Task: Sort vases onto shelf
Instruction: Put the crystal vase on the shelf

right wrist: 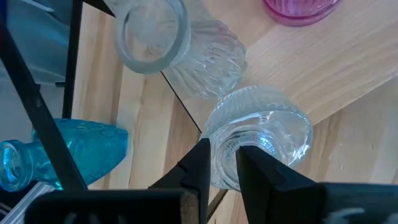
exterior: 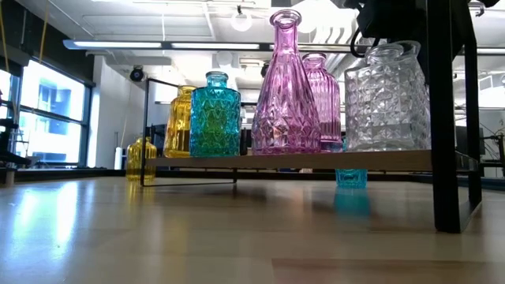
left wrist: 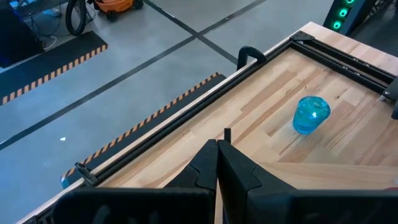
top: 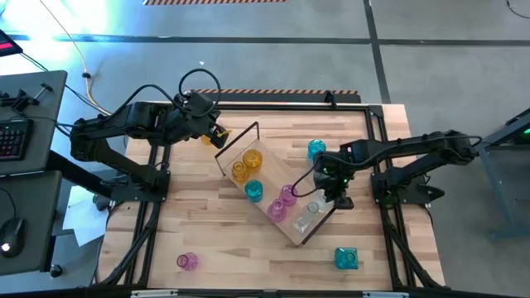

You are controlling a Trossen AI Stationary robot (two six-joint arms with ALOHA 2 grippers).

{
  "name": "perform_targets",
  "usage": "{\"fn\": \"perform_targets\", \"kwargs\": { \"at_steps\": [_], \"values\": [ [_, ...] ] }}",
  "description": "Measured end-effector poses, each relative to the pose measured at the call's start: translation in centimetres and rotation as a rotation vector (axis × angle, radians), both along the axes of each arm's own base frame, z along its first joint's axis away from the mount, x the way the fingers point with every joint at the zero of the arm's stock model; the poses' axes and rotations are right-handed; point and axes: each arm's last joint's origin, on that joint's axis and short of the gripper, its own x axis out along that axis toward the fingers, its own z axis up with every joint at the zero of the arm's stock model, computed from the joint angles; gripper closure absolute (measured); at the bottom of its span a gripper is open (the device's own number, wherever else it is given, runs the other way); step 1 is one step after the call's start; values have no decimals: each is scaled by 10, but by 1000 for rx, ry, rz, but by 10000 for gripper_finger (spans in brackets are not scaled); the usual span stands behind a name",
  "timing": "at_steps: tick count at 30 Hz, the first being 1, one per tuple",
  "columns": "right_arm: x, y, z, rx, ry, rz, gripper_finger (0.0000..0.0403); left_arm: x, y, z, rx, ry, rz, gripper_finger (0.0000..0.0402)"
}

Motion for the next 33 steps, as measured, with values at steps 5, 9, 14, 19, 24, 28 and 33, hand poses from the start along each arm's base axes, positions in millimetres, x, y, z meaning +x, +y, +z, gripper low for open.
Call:
{"fn": "perform_targets", "kwargs": {
  "at_steps": [5,9,14,19,24,28,33],
  "values": [
    [0,0,0,4,-3,8,345,0,0,0,0,0,0,401],
    [0,0,0,15,-6,19,345,0,0,0,0,0,0,402],
    [0,1,0,18,-9,27,344,0,0,0,0,0,0,401],
    [1,1,1,18,-19,28,330,0,0,0,-1,-2,2,401],
    [1,1,1,20,-18,22,310,0,0,0,-1,-2,2,402],
    [1,1,1,22,-15,20,300,0,0,0,-1,-2,2,402],
    [1,1,1,33,-12,18,299,0,0,0,-1,-1,1,402]
  ]
}}
